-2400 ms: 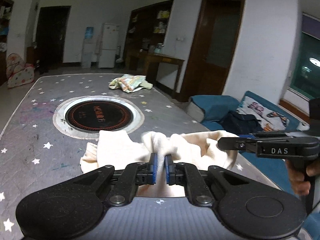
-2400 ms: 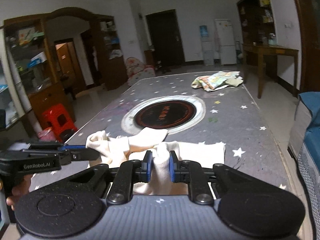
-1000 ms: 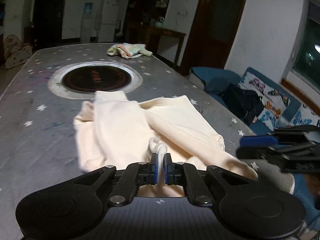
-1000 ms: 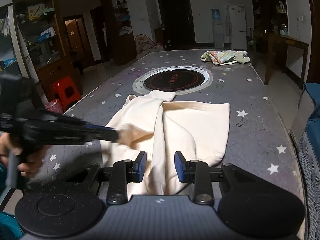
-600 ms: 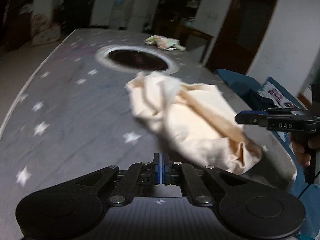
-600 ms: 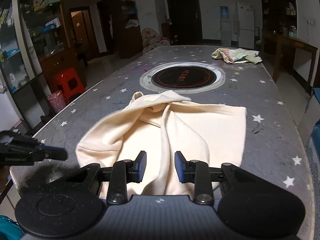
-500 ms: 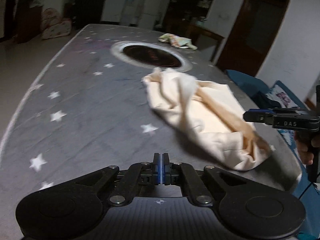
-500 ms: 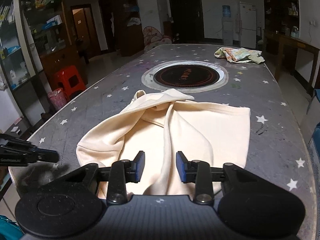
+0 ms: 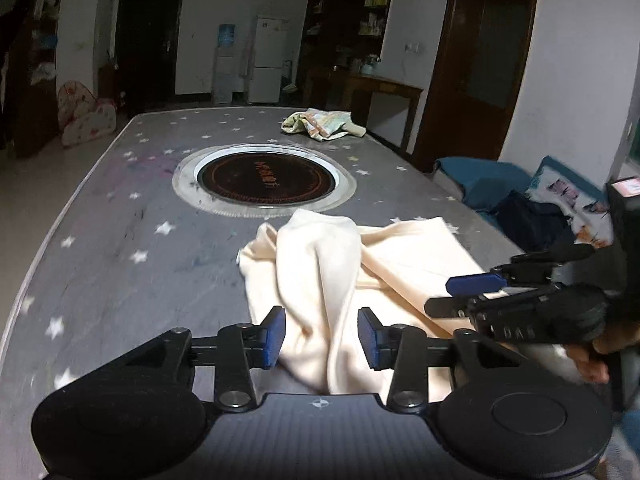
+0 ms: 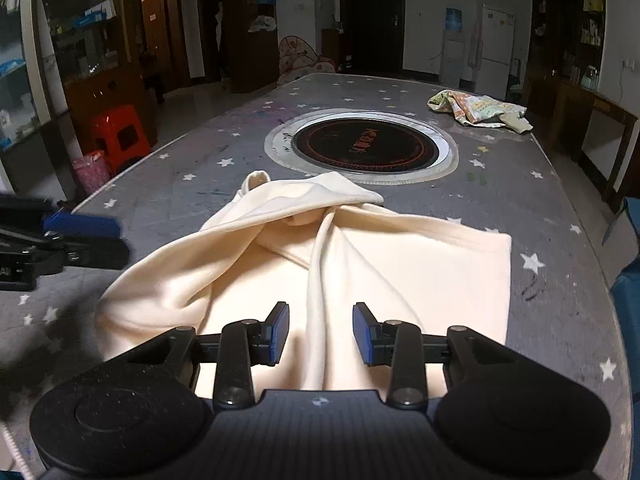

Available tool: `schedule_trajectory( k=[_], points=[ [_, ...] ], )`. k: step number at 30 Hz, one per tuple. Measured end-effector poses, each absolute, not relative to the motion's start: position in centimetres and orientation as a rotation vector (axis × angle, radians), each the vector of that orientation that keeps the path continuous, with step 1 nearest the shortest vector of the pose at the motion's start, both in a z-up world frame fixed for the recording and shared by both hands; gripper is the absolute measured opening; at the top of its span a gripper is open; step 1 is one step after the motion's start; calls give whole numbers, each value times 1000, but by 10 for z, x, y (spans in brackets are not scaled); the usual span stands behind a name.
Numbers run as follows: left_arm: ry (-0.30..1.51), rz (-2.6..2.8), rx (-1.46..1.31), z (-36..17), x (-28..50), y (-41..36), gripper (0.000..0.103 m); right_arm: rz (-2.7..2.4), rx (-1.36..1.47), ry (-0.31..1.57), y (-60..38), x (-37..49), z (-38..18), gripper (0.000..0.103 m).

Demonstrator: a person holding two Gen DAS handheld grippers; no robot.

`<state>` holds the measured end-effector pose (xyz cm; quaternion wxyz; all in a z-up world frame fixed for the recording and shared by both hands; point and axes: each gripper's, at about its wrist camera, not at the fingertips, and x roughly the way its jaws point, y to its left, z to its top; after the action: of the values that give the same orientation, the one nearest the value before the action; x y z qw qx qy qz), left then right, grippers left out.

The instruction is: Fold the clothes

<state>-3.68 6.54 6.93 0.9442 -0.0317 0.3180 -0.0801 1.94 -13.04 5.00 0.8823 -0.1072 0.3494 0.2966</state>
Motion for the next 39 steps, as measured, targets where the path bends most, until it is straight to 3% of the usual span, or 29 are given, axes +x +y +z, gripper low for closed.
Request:
schedule_trajectory(
  k=[3,5,7,8,10,27,32,39],
  points=[
    [669,-152,-30,60,-16,56,42,616,-233,734,-124,27,44,34],
    [690,-147,-4,52,-6,51,41,614,-238,743,-120,31,40,27],
    [717,-128,32,44,1,48,12,607,-252,746,-118,33,37,17],
    [724,-125,28,42,2,49,11,601,-258,744,-117,34,36,11],
    [735,-124,4,39,1,56,5,593,-256,739,-120,34,36,6],
    [668,-72,-126,63,-78,110,4,428,-168,566,-209,-11,87,2],
    [676,-73,-144,62,-96,118,4,386,-169,589,-229,-25,84,3],
    [692,-49,-145,57,-110,123,4,495,-190,609,-207,-34,77,16]
  ],
)
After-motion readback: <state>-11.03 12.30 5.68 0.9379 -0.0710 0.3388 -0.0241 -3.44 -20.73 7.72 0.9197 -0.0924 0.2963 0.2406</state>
